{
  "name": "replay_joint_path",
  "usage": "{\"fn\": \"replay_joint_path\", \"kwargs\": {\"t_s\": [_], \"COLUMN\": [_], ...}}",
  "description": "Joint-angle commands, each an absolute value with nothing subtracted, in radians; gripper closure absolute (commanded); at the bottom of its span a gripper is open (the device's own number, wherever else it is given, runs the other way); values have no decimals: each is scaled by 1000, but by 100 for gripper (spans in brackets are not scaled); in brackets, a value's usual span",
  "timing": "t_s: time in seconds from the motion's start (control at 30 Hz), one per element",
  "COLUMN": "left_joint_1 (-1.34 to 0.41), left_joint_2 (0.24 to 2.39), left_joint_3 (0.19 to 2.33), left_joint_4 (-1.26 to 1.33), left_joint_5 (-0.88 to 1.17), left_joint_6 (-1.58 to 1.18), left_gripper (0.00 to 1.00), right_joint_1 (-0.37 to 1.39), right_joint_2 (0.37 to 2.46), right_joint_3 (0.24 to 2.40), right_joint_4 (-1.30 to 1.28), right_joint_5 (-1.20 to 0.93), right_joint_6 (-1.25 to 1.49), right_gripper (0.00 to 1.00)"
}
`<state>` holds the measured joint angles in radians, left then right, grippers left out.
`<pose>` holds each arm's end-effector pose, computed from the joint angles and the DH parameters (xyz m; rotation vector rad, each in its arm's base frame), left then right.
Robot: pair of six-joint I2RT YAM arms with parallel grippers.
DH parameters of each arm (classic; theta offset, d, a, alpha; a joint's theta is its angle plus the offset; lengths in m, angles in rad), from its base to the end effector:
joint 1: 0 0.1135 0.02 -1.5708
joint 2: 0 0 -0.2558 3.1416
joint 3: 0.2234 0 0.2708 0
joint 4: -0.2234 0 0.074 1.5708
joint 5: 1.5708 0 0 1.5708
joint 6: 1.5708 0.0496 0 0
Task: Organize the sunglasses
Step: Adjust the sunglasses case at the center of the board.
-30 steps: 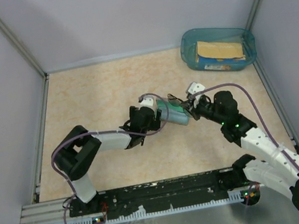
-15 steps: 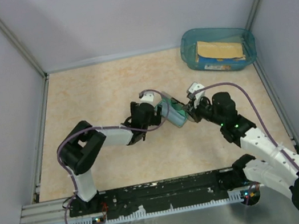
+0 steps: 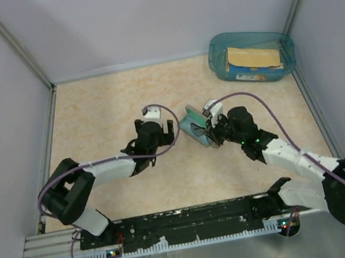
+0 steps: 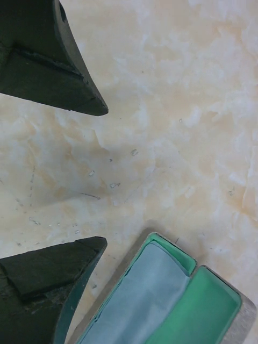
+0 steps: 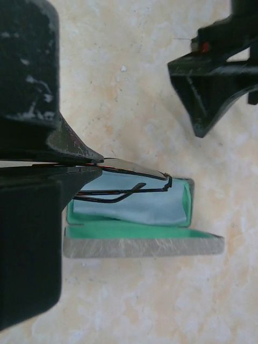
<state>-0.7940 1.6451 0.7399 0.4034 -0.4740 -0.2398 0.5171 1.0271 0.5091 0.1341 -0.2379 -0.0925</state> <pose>0.2635 -0.2357 0.1411 0.2716 1.9985 -0.1649 0.2203 0.1388 0.2080 -0.7434 1.8332 0.5106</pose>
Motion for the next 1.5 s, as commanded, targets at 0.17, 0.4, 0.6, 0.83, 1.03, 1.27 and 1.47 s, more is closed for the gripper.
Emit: {"fn": "replay_joint_path", "kwargs": {"t_s": [0.17,0.4,0.6,0.83,1.03,1.27,1.47], "left_joint_1": [-792,-792,-792,-792,-792,-792,-791], "left_joint_2": [1436,1384,1356,1323,1316,1334,1335], "left_joint_3": [616,585,573,562,558,567,568], "left_joint_4": [355,353,351,345,347,346,344], "left_joint_5": [-449,-440,-435,-442,-443,-442,-442], "left_joint_6": [-294,-295,-296,-292,-294,-293,-293], "left_gripper": [0,0,0,0,0,0,0], "right_joint_1": [604,615,615,616,605,601,600], "right_joint_2": [1166,1258,1312,1351,1373,1402,1423], "right_joint_3": [612,634,638,636,621,615,614], "right_joint_4": [268,337,396,443,488,512,522], "right_joint_5": [-134,-113,-96,-85,-92,-104,-109], "right_joint_6": [-78,-100,-126,-153,-182,-187,-186], "right_gripper": [100,100,100,100,100,100,100]}}
